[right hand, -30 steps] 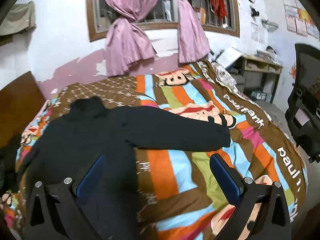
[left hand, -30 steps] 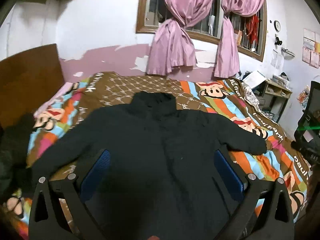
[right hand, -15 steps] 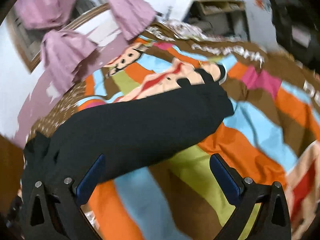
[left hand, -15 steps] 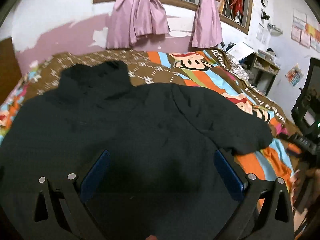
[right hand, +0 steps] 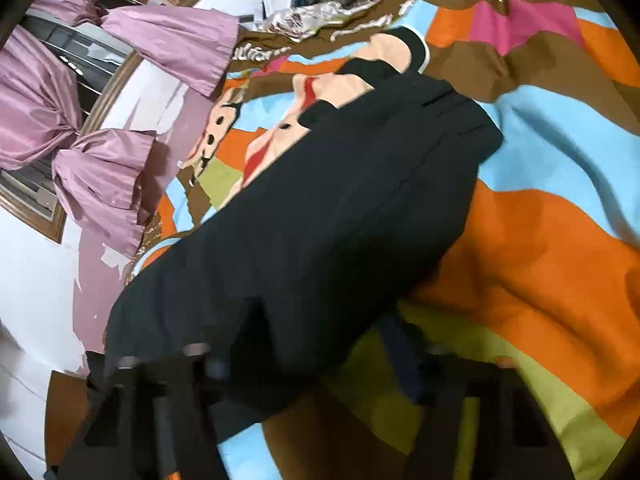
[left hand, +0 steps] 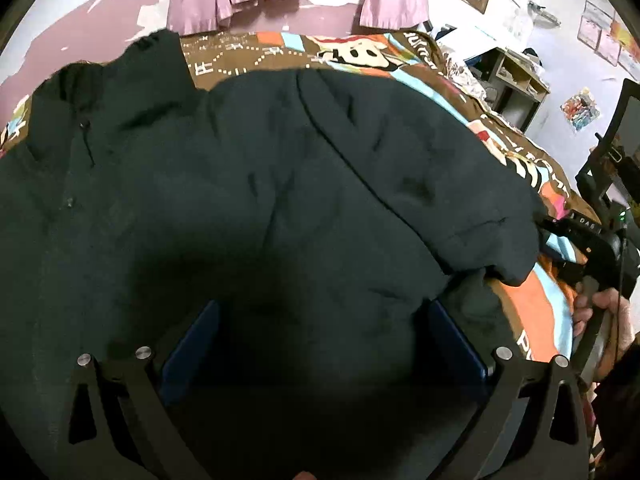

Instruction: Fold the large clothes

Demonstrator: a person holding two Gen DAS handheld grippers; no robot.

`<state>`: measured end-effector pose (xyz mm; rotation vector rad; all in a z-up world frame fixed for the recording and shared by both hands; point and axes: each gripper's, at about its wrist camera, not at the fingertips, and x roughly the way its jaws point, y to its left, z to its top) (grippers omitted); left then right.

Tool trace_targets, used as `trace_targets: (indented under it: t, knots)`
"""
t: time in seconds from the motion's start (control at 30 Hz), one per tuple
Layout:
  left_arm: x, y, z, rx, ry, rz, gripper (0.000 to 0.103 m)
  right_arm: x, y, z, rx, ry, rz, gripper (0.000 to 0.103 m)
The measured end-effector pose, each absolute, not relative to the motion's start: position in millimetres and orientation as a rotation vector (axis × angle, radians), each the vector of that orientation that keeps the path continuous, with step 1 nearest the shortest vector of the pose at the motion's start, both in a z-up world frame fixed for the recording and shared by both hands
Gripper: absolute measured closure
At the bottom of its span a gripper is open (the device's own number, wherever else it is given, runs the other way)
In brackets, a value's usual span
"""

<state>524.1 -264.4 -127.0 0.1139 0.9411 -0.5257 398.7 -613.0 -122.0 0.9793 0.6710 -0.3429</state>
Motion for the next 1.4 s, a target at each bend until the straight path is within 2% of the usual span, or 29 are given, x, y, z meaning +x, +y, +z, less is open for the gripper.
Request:
trace_targets:
  t: [0.07,0.1,0.13,0.17,0.5,0.67,0.9,1.0,1.1,1.13,1.2,1.23,1.27,1.4]
  knots:
    - [523.9,-261.4,-129.0,0.111,0.957,-0.534,0.001,398.1,-609.4,-108.3,0.899,0.644,-0.361,0.081]
    - [523.2,-259.7,-127.4,0.105,0.967,-0.540,0.001,396.4,-605.1,-95.4,0.835,0.625,-0.376,0.084]
    - [522.4,-256.3,-125.6,0.097,0.978,-0.548,0.001,396.3,-602.4,-86.8,0.791,0.613,-0.389,0.092]
    - [521.1,-253.7,-123.1,0.091,0.983,-0.552,0.001,395.8,-598.4,-75.1,0.739,0.596,-0.400,0.093]
    - [490.1,-168.6,-75.1,-0.098,0.974,-0.518,0.002,403.2,-498.0,65.1,0.175,0.453,-0.374,0.096]
    - [471.5,-115.4,-55.2,-0.059,1.001,-0.489,0.002,418.6,-402.2,101.0,-0.101,0.442,-0.246,0.096]
    - [439.2,-43.6,-37.4,-0.080,0.972,-0.434,0.002,409.6,-237.9,101.0,-0.482,0.416,0.044,0.097]
    - [431.4,-10.8,-39.7,-0.114,0.984,-0.399,0.002,410.4,-192.7,76.2,-0.540,0.471,0.154,0.097]
    - [423.8,14.5,-45.4,-0.143,0.987,-0.364,0.002,419.2,-187.8,48.4,-0.475,0.556,0.163,0.097]
    - [422.4,19.4,-48.2,-0.150,0.985,-0.357,0.002,422.5,-193.1,38.3,-0.425,0.597,0.157,0.095]
    - [427.6,21.0,-48.4,-0.162,0.977,-0.353,0.002,427.2,-214.8,19.5,-0.308,0.665,0.136,0.075]
    - [429.7,18.1,-49.1,-0.163,0.967,-0.344,0.002,419.3,-221.5,12.1,-0.255,0.673,0.118,0.050]
    - [434.3,15.2,-48.2,-0.161,0.956,-0.339,0.002,415.3,-237.8,6.2,-0.197,0.676,0.099,0.033]
    - [448.5,-17.6,-54.0,-0.146,0.940,-0.359,0.002,396.6,-314.7,-13.4,0.081,0.709,0.013,0.032]
